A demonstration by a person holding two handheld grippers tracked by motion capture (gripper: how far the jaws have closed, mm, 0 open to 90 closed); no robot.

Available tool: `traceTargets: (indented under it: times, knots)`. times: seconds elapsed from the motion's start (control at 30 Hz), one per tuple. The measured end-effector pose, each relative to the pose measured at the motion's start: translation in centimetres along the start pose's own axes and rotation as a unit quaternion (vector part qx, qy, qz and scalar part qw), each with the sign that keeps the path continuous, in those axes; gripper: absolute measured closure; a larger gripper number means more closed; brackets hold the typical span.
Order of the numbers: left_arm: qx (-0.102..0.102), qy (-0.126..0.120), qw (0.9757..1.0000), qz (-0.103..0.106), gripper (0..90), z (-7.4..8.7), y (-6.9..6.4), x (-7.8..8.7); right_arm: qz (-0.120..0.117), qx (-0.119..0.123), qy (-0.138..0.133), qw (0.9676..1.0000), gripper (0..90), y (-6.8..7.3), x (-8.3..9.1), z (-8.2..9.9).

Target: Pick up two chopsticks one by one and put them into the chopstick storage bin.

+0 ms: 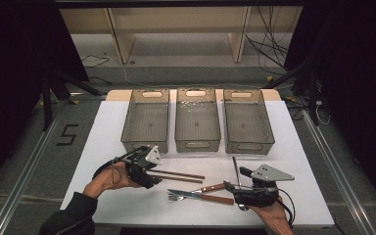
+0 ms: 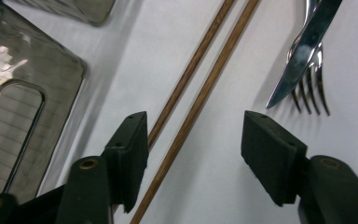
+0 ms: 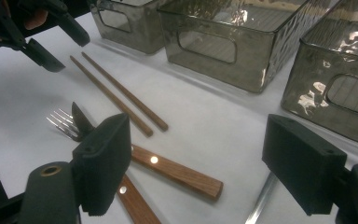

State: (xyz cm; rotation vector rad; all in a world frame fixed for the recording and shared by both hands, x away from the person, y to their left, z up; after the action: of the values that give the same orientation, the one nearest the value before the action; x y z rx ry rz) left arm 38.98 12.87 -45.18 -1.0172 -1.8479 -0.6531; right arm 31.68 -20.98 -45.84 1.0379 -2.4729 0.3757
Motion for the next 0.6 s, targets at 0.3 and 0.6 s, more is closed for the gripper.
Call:
traceTargets:
  times: [0.3,0.6]
  knots:
    - [-0.027,0.041,0.9988,0.010,54.5,-0.5,0.7,-1.1,-0.004,0.002,0.005,1.0000,24.5,0.1,-0.2,0.1]
    - [-0.056,0.074,0.9956,0.016,62.8,-0.8,1.1,-2.0,-0.004,0.002,0.005,1.0000,24.5,0.0,-0.2,0.1]
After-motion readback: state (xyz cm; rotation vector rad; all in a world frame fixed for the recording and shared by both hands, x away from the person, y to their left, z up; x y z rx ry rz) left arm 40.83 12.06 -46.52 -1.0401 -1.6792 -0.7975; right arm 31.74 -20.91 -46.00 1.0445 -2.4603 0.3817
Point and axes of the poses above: each handheld gripper's, and its own axes: x roughly backward along the jaws, z roughly out of its underside, y roughly to its left, the point moved 2 cm from there along -x, roughly forward along the jaws, and after that the axes turned 12 degrees about x, right-handed, at the moved point
